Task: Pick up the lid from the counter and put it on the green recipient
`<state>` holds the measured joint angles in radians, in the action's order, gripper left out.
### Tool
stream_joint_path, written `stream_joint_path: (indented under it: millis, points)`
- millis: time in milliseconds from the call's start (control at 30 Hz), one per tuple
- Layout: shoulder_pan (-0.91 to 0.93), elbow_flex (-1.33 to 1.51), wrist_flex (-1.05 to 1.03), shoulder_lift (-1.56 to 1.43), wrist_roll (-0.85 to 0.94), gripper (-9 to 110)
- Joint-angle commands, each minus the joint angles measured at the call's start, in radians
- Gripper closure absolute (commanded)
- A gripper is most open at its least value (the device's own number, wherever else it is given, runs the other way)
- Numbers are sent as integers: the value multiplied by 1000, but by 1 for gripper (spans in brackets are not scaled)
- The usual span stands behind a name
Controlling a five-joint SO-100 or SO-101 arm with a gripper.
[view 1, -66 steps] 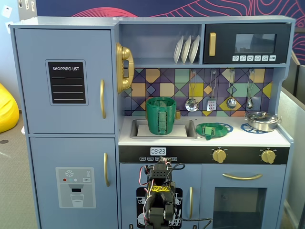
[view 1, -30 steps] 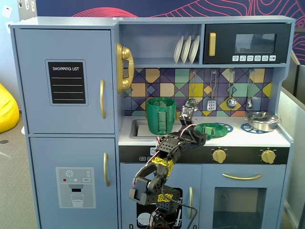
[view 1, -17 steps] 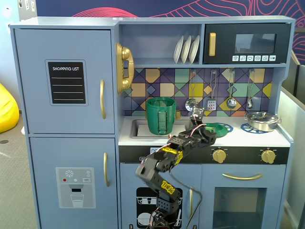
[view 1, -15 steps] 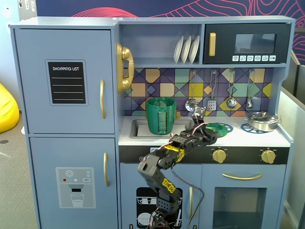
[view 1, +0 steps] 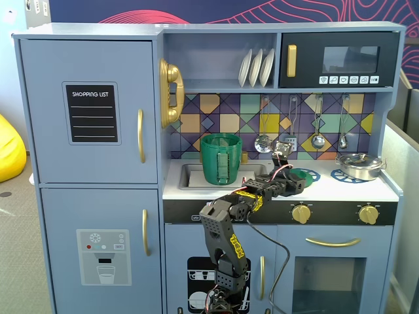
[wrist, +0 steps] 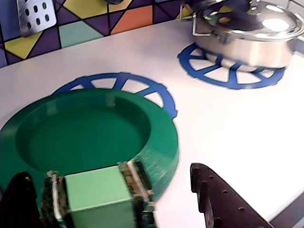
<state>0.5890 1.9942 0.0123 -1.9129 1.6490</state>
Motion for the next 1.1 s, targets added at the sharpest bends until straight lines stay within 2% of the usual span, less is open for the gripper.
stream_joint_path:
  millis: [0,100,133,400,833,1067]
  points:
    - [-35,-84,35,6,6,76]
    - [-60,-84,54,21,37,100]
    - [-64,-83,69,25,25,102]
    - [-78,-167,92,20,5,102]
    - [-230,-600,-305,-57,-2,102]
    - [-341,-719,-422,-64,20,102]
